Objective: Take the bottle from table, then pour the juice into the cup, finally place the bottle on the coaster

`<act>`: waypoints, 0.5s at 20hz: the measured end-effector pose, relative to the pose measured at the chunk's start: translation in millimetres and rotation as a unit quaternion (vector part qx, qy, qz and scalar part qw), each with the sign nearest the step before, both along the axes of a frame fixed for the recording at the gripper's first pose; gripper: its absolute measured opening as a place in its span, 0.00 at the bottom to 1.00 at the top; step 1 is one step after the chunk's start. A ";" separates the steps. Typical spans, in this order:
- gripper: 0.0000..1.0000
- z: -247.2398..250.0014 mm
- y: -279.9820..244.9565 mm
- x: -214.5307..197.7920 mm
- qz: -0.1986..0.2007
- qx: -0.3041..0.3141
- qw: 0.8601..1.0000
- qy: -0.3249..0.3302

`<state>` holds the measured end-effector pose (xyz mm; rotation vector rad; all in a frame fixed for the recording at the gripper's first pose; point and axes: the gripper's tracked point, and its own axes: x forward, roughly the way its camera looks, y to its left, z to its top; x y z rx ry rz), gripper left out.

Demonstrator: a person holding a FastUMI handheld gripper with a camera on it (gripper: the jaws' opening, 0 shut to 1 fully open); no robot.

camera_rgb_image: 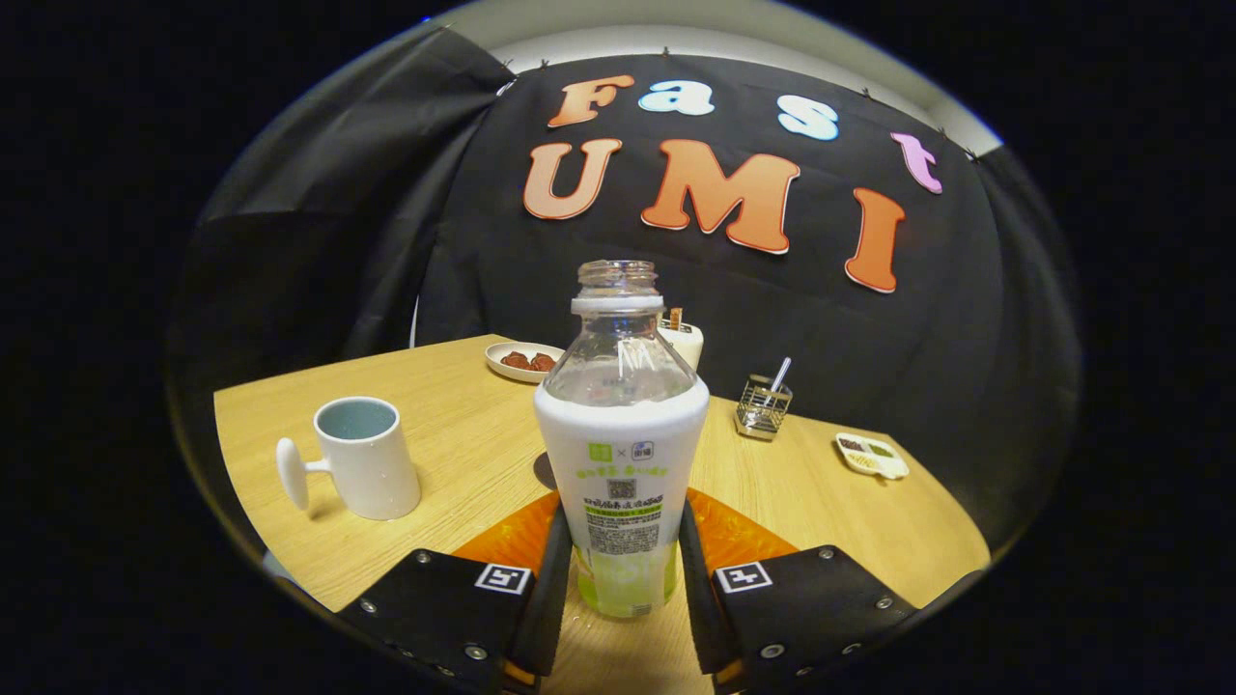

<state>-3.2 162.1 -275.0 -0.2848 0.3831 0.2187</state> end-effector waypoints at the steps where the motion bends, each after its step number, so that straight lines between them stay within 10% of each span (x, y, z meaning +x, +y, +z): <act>1: 0.55 3.6 1.4 3.7 0.002 -0.022 1.000 -0.011; 10: 0.53 31.1 21.2 27.7 0.025 -0.232 0.964 -0.129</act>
